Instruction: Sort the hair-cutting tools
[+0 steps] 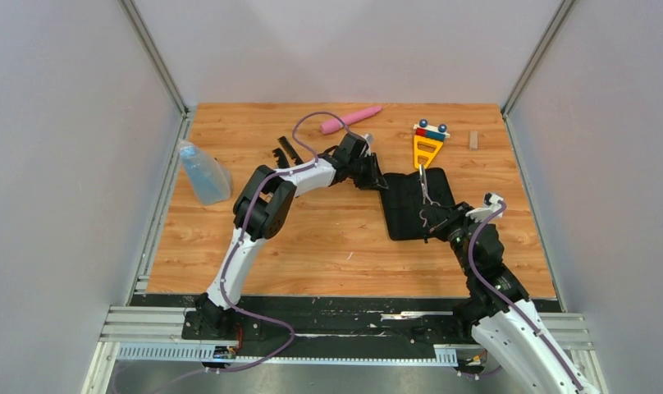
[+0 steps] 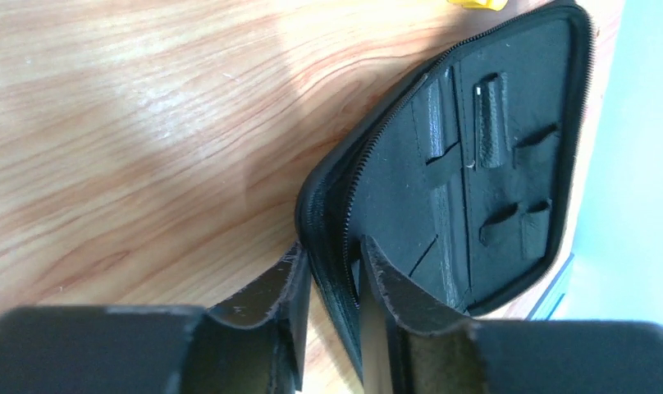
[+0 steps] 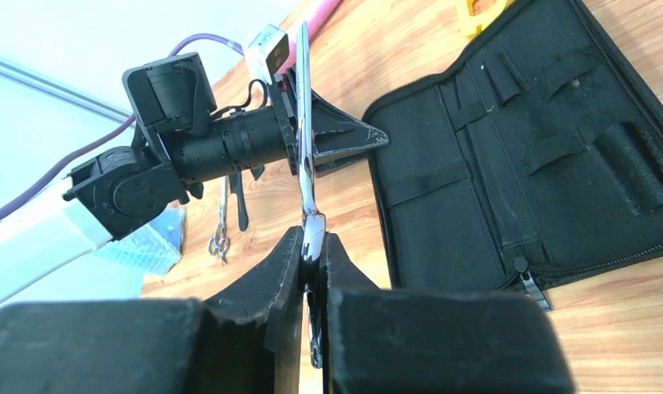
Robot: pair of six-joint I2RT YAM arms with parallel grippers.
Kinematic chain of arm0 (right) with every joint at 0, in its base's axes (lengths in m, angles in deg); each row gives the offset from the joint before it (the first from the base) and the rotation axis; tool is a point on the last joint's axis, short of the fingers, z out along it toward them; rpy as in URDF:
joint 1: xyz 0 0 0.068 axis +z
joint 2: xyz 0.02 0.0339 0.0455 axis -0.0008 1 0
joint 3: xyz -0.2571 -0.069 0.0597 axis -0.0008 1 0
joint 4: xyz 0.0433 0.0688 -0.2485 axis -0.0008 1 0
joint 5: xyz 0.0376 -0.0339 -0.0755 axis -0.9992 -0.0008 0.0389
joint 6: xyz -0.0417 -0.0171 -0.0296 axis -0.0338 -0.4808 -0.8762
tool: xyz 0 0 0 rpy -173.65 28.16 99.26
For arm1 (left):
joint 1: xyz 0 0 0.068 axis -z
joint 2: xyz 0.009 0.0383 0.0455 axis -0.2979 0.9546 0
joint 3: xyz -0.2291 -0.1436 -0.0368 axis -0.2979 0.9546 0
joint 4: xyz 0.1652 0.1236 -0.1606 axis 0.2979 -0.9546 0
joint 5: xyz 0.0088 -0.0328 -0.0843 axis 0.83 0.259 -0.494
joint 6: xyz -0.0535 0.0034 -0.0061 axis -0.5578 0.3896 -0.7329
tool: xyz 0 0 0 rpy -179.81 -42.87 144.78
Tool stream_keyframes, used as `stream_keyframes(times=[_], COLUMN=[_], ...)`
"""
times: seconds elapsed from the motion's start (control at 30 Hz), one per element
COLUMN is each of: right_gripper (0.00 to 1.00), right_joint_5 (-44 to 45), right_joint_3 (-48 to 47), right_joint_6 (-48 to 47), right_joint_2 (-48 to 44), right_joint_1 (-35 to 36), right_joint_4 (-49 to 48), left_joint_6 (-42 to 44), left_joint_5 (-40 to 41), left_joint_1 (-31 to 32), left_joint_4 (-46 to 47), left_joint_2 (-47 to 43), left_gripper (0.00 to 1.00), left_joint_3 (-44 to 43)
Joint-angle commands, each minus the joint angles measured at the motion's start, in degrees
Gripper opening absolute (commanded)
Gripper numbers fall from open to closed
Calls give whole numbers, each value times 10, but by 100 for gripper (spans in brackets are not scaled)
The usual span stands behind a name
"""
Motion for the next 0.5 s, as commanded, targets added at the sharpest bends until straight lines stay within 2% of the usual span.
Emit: stream_keyframes(times=[0.0, 0.13, 0.2, 0.47], right_gripper=[0, 0, 0, 0], right_joint_5=[-36, -88, -122, -285], right_joint_3=[-17, -19, -23, -29], right_joint_6=[-17, -18, -21, -5], right_joint_2=[16, 44, 59, 117], right_joint_1=[-2, -2, -2, -32], right_joint_4=[-4, -16, -22, -26], left_joint_6=[-13, -37, -48, -54], left_joint_5=[29, 41, 51, 124], left_joint_1=[1, -20, -32, -59], left_joint_4=[42, 72, 76, 17], left_joint_2=[-61, -127, -162, -322], left_gripper=[22, 4, 0, 0], left_joint_3=[59, 144, 190, 360])
